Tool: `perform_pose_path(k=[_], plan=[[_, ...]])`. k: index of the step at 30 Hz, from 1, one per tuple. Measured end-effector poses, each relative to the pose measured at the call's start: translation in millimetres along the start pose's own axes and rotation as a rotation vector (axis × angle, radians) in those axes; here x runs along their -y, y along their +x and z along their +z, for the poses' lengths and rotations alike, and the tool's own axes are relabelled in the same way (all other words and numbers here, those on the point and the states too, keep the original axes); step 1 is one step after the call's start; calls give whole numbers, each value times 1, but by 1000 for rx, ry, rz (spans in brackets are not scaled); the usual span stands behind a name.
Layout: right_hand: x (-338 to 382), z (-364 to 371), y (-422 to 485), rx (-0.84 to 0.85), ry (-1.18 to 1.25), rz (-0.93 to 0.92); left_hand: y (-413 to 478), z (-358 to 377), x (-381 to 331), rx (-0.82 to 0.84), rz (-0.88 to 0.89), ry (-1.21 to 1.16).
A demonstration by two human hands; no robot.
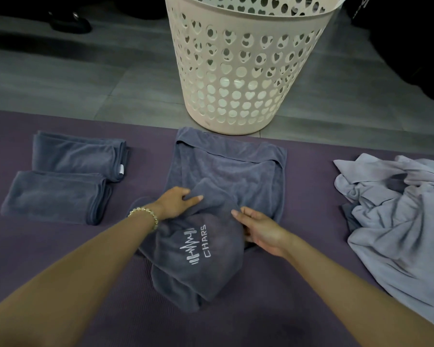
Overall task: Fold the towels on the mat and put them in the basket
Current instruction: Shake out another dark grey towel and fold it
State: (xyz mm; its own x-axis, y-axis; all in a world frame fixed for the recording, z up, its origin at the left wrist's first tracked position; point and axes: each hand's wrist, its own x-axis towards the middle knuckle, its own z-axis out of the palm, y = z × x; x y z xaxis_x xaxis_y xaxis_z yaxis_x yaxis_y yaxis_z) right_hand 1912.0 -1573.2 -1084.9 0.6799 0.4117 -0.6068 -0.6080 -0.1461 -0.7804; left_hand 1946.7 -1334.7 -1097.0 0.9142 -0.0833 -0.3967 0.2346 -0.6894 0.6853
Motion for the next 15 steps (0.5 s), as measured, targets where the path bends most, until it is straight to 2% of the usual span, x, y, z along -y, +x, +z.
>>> perform_pose_path(k=[3, 5, 8, 12, 15], plan=[[7, -4, -10, 30, -67, 20, -9, -17, -12, -55, -21, -509], [8, -4, -22, 129, -133, 95, -14, -32, -23, -52, -59, -731], [9, -5, -37, 290, -313, 193, -19, -54, -34, -57, -63, -810], [20, -21, -55, 407, -580, 317, -23, -86, -29, -215, -76, -988], [34, -40, -69, 389, -410, 316, -23, -103, -13, -288, -117, -921]])
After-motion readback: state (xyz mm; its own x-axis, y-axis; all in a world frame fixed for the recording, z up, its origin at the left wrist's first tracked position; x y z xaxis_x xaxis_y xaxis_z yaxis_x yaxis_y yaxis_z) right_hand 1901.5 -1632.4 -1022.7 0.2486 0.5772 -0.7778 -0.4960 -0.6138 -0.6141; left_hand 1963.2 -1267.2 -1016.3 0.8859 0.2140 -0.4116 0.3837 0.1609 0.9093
